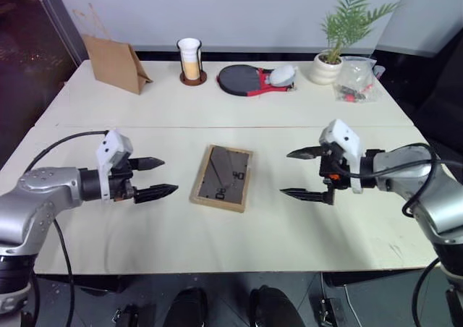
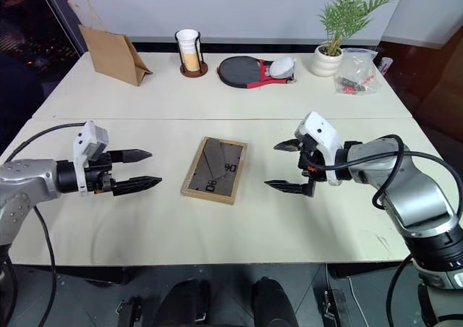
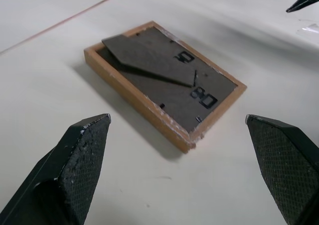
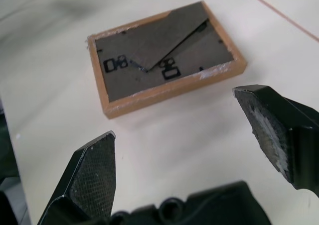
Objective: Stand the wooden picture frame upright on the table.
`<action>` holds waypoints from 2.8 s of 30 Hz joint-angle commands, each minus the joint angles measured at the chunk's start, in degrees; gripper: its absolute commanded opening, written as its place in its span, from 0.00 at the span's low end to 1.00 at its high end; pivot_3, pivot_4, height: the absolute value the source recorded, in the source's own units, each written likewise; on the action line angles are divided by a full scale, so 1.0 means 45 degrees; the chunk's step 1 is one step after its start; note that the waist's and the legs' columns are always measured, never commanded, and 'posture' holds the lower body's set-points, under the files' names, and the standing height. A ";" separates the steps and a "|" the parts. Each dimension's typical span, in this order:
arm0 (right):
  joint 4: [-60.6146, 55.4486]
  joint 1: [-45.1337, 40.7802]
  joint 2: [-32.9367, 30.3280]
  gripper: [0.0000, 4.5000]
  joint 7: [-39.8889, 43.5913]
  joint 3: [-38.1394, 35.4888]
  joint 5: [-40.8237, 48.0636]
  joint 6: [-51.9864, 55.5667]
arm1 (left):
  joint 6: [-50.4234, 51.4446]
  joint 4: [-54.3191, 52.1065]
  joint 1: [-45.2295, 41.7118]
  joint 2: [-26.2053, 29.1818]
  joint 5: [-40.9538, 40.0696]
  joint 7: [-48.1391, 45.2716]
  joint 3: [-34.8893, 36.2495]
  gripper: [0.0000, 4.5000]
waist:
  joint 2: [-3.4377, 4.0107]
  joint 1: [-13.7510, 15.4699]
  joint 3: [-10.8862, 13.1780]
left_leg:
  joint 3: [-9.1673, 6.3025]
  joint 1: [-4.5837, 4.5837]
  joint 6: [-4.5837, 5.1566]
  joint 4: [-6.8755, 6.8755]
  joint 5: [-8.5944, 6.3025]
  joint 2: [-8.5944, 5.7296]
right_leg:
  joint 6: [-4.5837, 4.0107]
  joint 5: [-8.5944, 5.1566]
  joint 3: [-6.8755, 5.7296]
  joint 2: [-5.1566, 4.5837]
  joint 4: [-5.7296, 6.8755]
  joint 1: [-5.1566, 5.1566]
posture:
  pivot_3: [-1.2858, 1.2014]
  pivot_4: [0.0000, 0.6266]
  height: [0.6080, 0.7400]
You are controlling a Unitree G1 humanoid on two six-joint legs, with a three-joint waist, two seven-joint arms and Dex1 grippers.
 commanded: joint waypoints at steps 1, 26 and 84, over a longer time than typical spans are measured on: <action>-0.0242 -0.0115 -0.0266 0.99 0.0049 -0.0509 0.0153 -0.0031 | -0.0451 0.0062 -0.0365 0.0063 0.0197 -0.0328 -0.0107 1.00 | 0.0000 -0.0022 0.0000 | 0.0002 0.0000 0.0000 0.0002 0.0000 -0.0001 | 0.0000 0.0000 0.0001 0.0000 0.0000 0.0000 | 0.52 0.24 1.00; -0.0001 -0.0207 0.0490 0.99 -0.1160 -0.0028 -0.0236 0.0239 | -0.0731 0.0337 -0.0543 -0.0793 0.0647 0.0066 -0.0518 1.00 | 0.0000 -0.0042 0.0000 | 0.0003 0.0005 0.0000 0.0006 0.0000 -0.0002 | 0.0001 0.0001 0.0003 0.0008 0.0004 0.0004 | 0.52 0.24 1.00; 0.1786 -0.1033 0.6021 0.00 -0.3446 0.5121 -0.4725 0.2136 | -0.1661 0.1022 -0.0573 -0.2702 0.4909 0.1975 -0.3220 0.01 | -0.0004 -0.0079 -0.0015 | -0.0003 0.0005 0.0015 0.0050 -0.0009 -0.0003 | 0.0002 0.0002 0.0000 0.0018 0.0042 0.0006 | 0.52 0.24 1.00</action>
